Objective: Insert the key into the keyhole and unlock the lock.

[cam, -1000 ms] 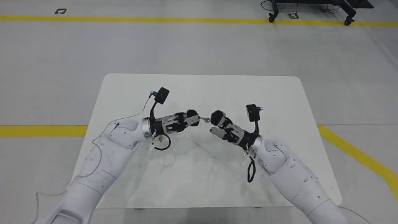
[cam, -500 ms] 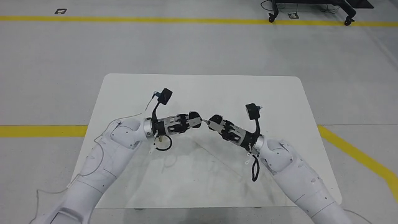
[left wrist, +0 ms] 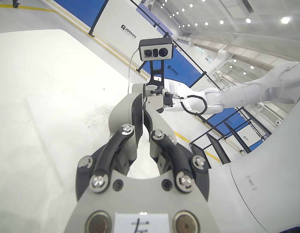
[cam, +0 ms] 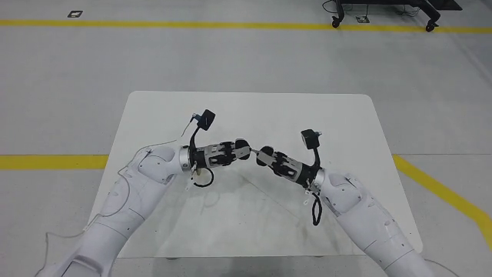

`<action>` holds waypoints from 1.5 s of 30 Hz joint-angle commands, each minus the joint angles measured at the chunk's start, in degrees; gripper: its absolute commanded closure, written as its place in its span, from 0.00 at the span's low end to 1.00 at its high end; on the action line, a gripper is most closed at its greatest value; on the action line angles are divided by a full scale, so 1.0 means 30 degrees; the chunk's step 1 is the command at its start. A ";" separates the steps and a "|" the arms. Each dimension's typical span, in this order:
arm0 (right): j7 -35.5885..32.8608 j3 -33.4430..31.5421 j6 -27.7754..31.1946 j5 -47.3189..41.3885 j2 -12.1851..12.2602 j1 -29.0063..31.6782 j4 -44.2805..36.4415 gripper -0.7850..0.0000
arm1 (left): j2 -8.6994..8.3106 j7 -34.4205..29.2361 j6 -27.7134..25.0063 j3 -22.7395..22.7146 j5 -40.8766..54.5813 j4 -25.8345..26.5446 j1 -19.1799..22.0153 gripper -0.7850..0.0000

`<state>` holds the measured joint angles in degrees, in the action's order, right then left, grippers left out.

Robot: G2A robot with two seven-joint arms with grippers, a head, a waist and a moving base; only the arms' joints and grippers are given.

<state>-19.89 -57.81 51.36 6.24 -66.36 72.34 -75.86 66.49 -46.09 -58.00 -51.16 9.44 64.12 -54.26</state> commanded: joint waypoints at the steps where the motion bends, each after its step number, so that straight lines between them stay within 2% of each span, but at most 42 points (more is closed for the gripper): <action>1: 0.0018 -0.0016 0.0138 -0.0010 -0.0007 0.0000 0.0050 1.00 | 0.0004 0.0074 0.0059 0.0053 0.0199 -0.0049 -0.0019 0.40; 2: 0.0041 -0.0044 0.0205 0.0005 -0.0006 0.0015 0.0081 1.00 | -0.0004 0.0055 0.0086 0.0053 0.0332 -0.0075 0.0012 0.00; 7: 0.0422 -0.0746 0.0810 0.0091 0.0127 0.0302 0.0292 1.00 | -0.0092 -0.0006 -0.0001 -0.0158 0.0499 0.0047 0.0034 0.00; 10: 0.0713 -0.1763 0.2035 0.0181 0.0372 0.0843 0.0376 1.00 | -0.0092 -0.0006 -0.0001 -0.0158 0.0499 0.0047 0.0034 0.00; 13: 0.1202 -0.2954 0.2215 0.0326 0.0638 0.1464 -0.0213 1.00 | -0.0092 -0.0006 -0.0001 -0.0158 0.0499 0.0047 0.0034 0.00; 45: 0.1202 -0.2954 0.2215 0.0326 0.0638 0.1464 -0.0213 1.00 | -0.0092 -0.0006 -0.0001 -0.0158 0.0499 0.0047 0.0034 0.00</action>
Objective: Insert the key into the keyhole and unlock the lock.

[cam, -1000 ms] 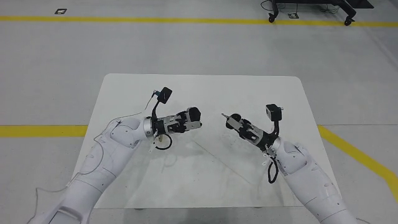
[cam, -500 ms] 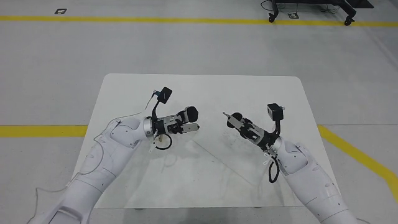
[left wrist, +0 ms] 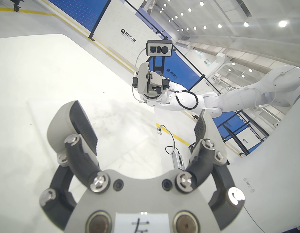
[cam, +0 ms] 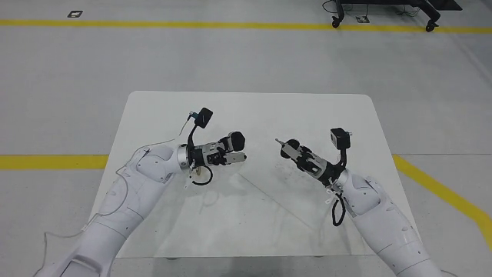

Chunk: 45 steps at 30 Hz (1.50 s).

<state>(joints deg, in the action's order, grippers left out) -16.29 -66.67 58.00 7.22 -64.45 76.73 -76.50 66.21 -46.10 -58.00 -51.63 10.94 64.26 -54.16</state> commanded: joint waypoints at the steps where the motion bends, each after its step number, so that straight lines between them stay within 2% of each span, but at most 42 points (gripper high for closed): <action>1: 0.0000 -0.0002 0.0001 0.0000 0.0000 0.0000 0.0000 1.00 | 0.0000 0.0000 0.0000 0.0000 0.0000 0.0000 0.0000 0.00; 9: 0.0000 -0.0002 0.0001 0.0000 0.0000 0.0000 0.0000 1.00 | -0.0039 0.0374 0.0318 -0.0199 -0.0431 0.0294 -0.0061 0.00; 12: 0.0000 -0.0002 0.0001 0.0000 0.0000 0.0000 0.0000 1.00 | -0.0363 0.1697 0.0595 -0.1576 -0.2410 0.1144 -0.0392 0.00; 15: 0.0000 -0.0002 0.0001 0.0000 0.0000 0.0000 0.0000 1.00 | -0.0990 0.2535 0.0641 -0.3920 -0.4192 0.2469 -0.1335 0.00; 18: 0.0000 -0.0002 0.0001 0.0000 0.0000 0.0000 0.0000 1.00 | -0.1754 0.2852 0.2255 -0.6944 -0.8138 0.4958 -0.2984 0.00; 20: 0.0000 -0.0002 0.0001 0.0000 0.0000 0.0000 0.0000 1.00 | -0.2165 0.2956 0.4213 -0.8746 -1.1913 0.7700 -0.4723 0.00; 23: 0.0000 -0.0002 0.0001 0.0000 0.0000 0.0000 0.0000 1.00 | -0.2545 0.2436 0.6567 -1.0222 -1.6710 1.1765 -0.7733 0.00; 25: 0.0000 -0.0002 0.0001 0.0000 0.0000 0.0000 0.0000 1.00 | -0.2687 0.1929 0.7640 -1.0660 -1.9155 1.3475 -0.9077 0.00; 28: 0.0000 -0.0002 0.0001 0.0000 0.0000 0.0000 0.0000 1.00 | -0.2740 0.1357 0.8887 -1.0350 -2.1406 1.4659 -1.0308 0.00; 30: 0.0000 -0.0002 0.0001 0.0000 0.0000 0.0000 0.0000 1.00 | -0.2719 0.0888 0.9368 -0.9661 -2.2476 1.4843 -1.0488 0.00; 39: 0.0000 -0.0002 0.0001 0.0000 0.0000 0.0000 0.0000 1.00 | -0.2363 0.0093 1.1923 -0.7118 -2.4226 1.2784 -0.8643 0.00; 45: 0.0000 -0.0002 0.0001 0.0000 0.0000 0.0000 0.0000 1.00 | -0.2251 -0.0918 1.2015 -0.6288 -2.4141 1.2234 -0.7802 0.21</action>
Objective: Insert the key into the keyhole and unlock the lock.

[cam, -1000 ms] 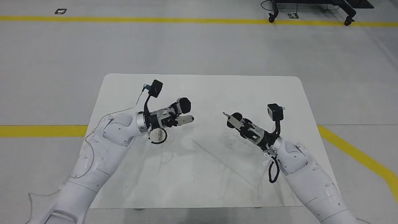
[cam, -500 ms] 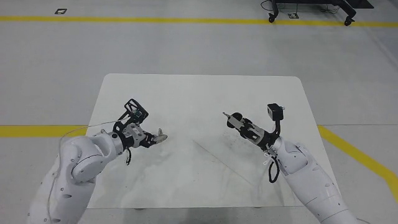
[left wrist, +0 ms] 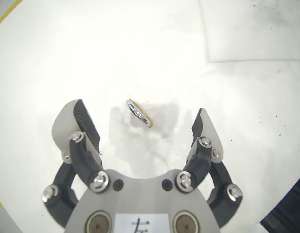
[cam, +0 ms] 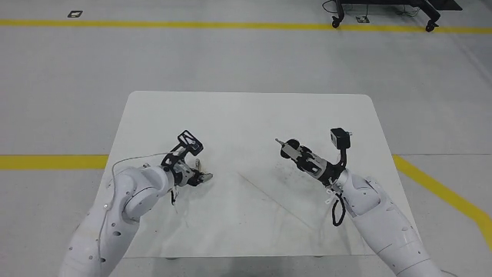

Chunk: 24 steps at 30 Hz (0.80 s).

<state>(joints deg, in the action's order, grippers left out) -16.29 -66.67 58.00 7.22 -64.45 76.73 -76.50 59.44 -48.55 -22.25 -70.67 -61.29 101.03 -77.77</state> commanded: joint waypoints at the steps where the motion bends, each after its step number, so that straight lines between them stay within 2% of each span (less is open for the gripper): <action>1: 0.0000 -0.0002 0.0001 0.0000 0.0000 0.0000 0.0000 1.00 | 0.0015 -0.0153 0.0164 0.0109 -0.0067 -0.0021 0.0115 0.24; 3: 0.0000 -0.0002 0.0001 0.0000 0.0000 0.0000 0.0000 1.00 | 0.0022 -0.0240 0.0343 0.0120 0.0035 -0.0068 0.0130 0.28; 4: 0.0000 -0.0002 0.0001 0.0000 0.0000 0.0000 0.0000 1.00 | 0.0025 -0.0323 0.0523 0.0104 0.0075 -0.0041 0.0136 0.29; 5: 0.0000 -0.0002 0.0001 0.0000 0.0000 0.0000 0.0000 1.00 | 0.0023 -0.0438 0.0688 0.0117 -0.0045 0.0018 0.0127 0.24; 7: 0.0000 -0.0002 0.0001 0.0000 0.0000 0.0000 0.0000 1.00 | 0.0022 -0.0564 0.0857 0.0137 -0.0070 0.0106 0.0089 0.26; 10: 0.0000 -0.0002 0.0001 0.0000 0.0000 0.0000 0.0000 1.00 | 0.0012 -0.0699 0.0974 0.0124 -0.0083 0.0181 0.0050 0.37; 11: 0.0000 -0.0002 0.0001 0.0000 0.0000 0.0000 0.0000 1.00 | 0.0009 -0.0779 0.0990 0.0139 -0.0062 0.0197 0.0028 0.50; 12: 0.0000 -0.0002 0.0001 0.0000 0.0000 0.0000 0.0000 1.00 | 0.0009 -0.0878 0.0992 0.0141 0.0060 0.0215 0.0021 0.59; 13: 0.0000 -0.0002 0.0001 0.0000 0.0000 0.0000 0.0000 1.00 | 0.0006 -0.0969 0.0985 0.0138 0.0130 0.0246 0.0027 0.75; 14: 0.0000 -0.0002 0.0001 0.0000 0.0000 0.0000 0.0000 1.00 | 0.0004 -0.1012 0.0990 0.0149 0.0137 0.0300 0.0040 0.84; 15: 0.0000 -0.0002 0.0001 0.0000 0.0000 0.0000 0.0000 1.00 | 0.0007 -0.1030 0.1010 0.0174 0.0142 0.0320 0.0056 0.98; 24: 0.0000 -0.0002 0.0001 0.0000 0.0000 0.0000 0.0000 1.00 | 0.0052 -0.0911 0.1490 0.0388 -0.0052 0.0067 0.0334 1.00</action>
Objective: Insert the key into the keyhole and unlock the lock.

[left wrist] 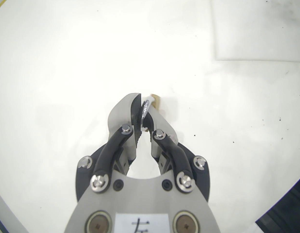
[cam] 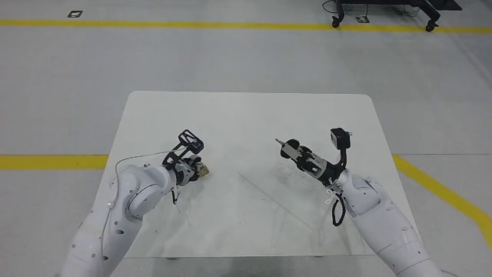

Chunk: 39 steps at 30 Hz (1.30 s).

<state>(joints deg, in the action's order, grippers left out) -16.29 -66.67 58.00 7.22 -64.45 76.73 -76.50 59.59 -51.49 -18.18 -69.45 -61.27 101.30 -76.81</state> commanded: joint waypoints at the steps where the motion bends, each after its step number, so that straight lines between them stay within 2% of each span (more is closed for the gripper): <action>1: 0.0000 -0.0002 0.0001 0.0000 0.0000 0.0000 0.0000 1.00 | 0.0007 0.0125 0.0263 -0.0016 -0.0120 -0.0035 0.0011 1.00; 8: 0.0000 -0.0002 0.0001 0.0000 0.0000 0.0000 0.0000 1.00 | 0.0025 0.0867 0.0194 0.0008 -0.0174 -0.0087 0.0069 1.00; 13: 0.0000 -0.0002 0.0001 0.0000 0.0000 0.0000 0.0000 1.00 | 0.0093 0.4297 -0.1232 -0.0769 0.2740 -0.0734 0.0205 1.00; 14: 0.0000 -0.0002 0.0001 0.0000 0.0000 0.0000 0.0000 1.00 | 0.0168 0.5974 -0.2196 -0.1013 0.4649 -0.1531 0.0370 1.00; 16: 0.0000 -0.0002 0.0001 0.0000 0.0000 0.0000 0.0000 1.00 | 0.0292 0.7632 -0.4118 -0.0997 0.7197 -0.3162 0.0927 1.00; 18: 0.0000 -0.0002 0.0001 0.0000 0.0000 0.0000 0.0000 1.00 | 0.0496 0.8958 -0.5881 -0.0526 0.9517 -0.4841 0.1669 1.00; 20: 0.0000 -0.0002 0.0001 0.0000 0.0000 0.0000 0.0000 1.00 | 0.0682 0.9386 -0.6982 0.0084 1.0482 -0.6353 0.2634 1.00; 27: 0.0000 -0.0002 0.0001 0.0000 0.0000 0.0000 0.0000 1.00 | 0.0682 0.9386 -0.6982 0.0084 1.0482 -0.6353 0.2634 1.00; 29: 0.0068 0.0166 -0.0299 -0.0144 -0.0037 0.0122 -0.0204 1.00 | 0.0811 0.9176 -0.6940 0.0431 1.2889 -0.6833 0.2591 1.00; 30: 0.0091 0.0267 -0.0933 -0.0024 -0.0069 0.0129 -0.0210 1.00 | 0.0918 0.8671 -0.7154 0.0765 1.5133 -0.7353 0.2778 1.00; 32: 0.0907 0.0693 -0.1490 -0.0639 -0.0254 0.0217 -0.0488 1.00 | 0.1143 0.6194 -0.6138 0.1491 2.0148 -0.8711 0.3847 1.00; 35: 0.1487 0.1604 -0.2003 -0.1098 -0.0560 0.0003 -0.0371 1.00 | 0.1481 0.2353 -0.3911 0.2394 2.5257 -1.0552 0.5775 1.00; 37: 0.1615 0.2177 -0.2184 -0.1410 -0.0749 -0.0231 -0.0138 1.00 | 0.1657 0.1180 -0.3792 0.2744 2.6643 -1.1410 0.6579 1.00; 39: 0.1564 0.2540 -0.2127 -0.1906 -0.0856 -0.0322 -0.0060 1.00 | 0.1657 0.1180 -0.3792 0.2744 2.6643 -1.1410 0.6579 1.00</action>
<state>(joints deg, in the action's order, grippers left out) -11.40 -59.48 51.49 2.18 -66.90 75.88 -76.78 64.58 -48.98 -29.28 -61.16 17.83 66.82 -56.77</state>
